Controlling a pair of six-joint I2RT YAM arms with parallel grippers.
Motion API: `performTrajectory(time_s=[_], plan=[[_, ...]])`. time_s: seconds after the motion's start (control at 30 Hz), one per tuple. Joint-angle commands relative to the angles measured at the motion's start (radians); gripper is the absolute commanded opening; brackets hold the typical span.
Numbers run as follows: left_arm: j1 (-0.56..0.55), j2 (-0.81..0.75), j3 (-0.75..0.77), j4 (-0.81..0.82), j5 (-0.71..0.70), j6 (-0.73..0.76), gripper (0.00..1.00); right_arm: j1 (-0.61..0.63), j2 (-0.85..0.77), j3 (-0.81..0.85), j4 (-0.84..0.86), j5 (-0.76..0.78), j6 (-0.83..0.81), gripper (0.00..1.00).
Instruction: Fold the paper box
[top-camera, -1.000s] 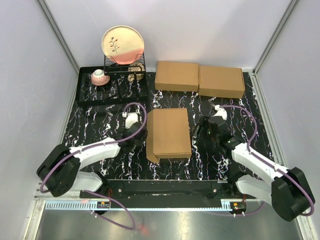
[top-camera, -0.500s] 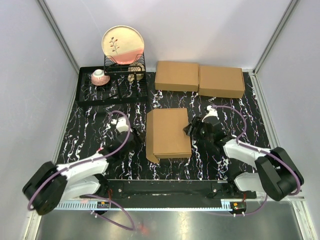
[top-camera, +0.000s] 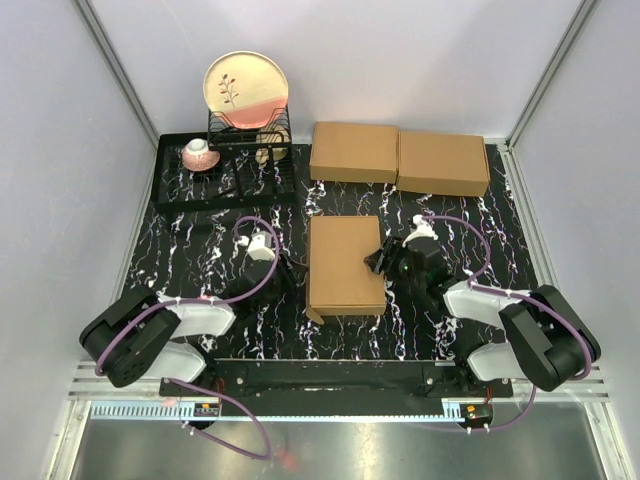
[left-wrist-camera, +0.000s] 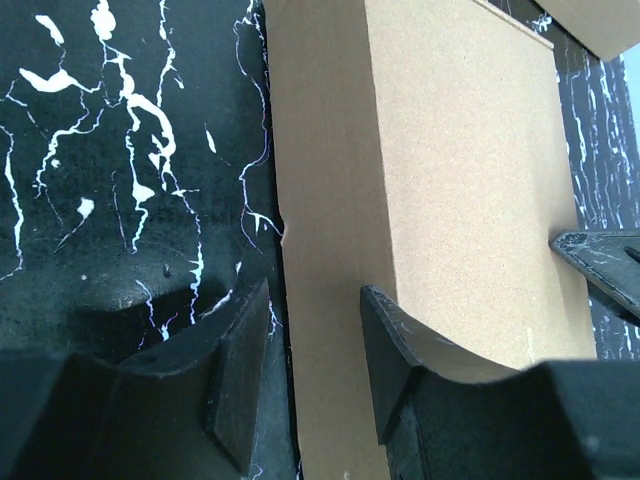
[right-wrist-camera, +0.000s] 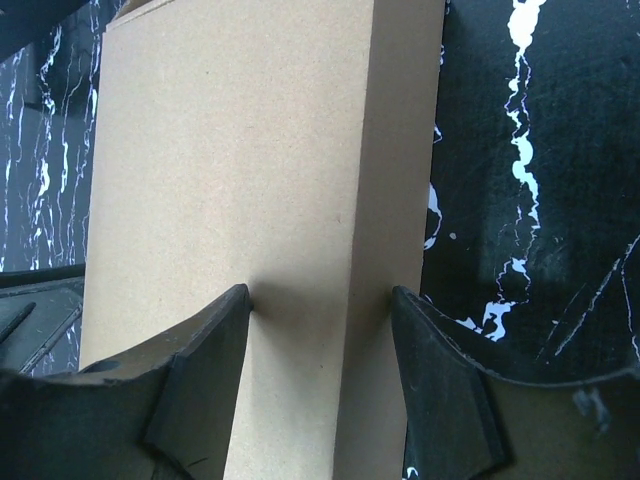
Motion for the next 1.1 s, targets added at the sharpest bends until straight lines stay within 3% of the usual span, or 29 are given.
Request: performTrajectory(time_s=[0.0, 0.23, 0.3, 0.43, 0.53, 0.6, 0.63, 0.73, 0.9, 1.07], plan=[[-0.003, 0.015, -0.026, 0.197, 0.057, -0.050, 0.45, 0.006, 0.031, -0.035, 0.037, -0.043, 0.013, 0.63], [-0.001, -0.010, -0.025, 0.162, 0.031, -0.040, 0.44, 0.006, 0.011, -0.053, 0.027, -0.042, 0.027, 0.64], [0.003, -0.078, -0.029, 0.041, -0.067, -0.025, 0.46, 0.006, -0.088, -0.018, -0.109, 0.027, -0.024, 0.68], [0.012, -0.378, 0.017, -0.301, -0.291, 0.009, 0.51, 0.006, -0.294, 0.120, -0.392, 0.260, -0.143, 0.73], [0.015, -0.548, 0.032, -0.484, -0.412, 0.015, 0.52, 0.004, -0.354, 0.241, -0.502, 0.256, -0.206, 0.72], [0.019, -0.603, 0.029, -0.538, -0.420, 0.001, 0.52, 0.006, -0.342, 0.252, -0.480, 0.193, -0.223, 0.63], [0.017, -0.632, 0.024, -0.544, -0.413, -0.003, 0.52, 0.006, -0.326, 0.254, -0.470, 0.134, -0.219, 0.46], [0.017, -0.635, 0.026, -0.576, -0.390, -0.028, 0.52, 0.006, -0.241, 0.240, -0.397, 0.041, -0.200, 0.15], [0.017, -0.626, 0.008, -0.590, -0.356, -0.056, 0.51, 0.006, -0.116, 0.191, -0.294, -0.054, -0.145, 0.01], [0.017, -0.632, -0.008, -0.582, -0.354, -0.060, 0.50, 0.004, -0.046, 0.163, -0.282, -0.043, -0.145, 0.00]])
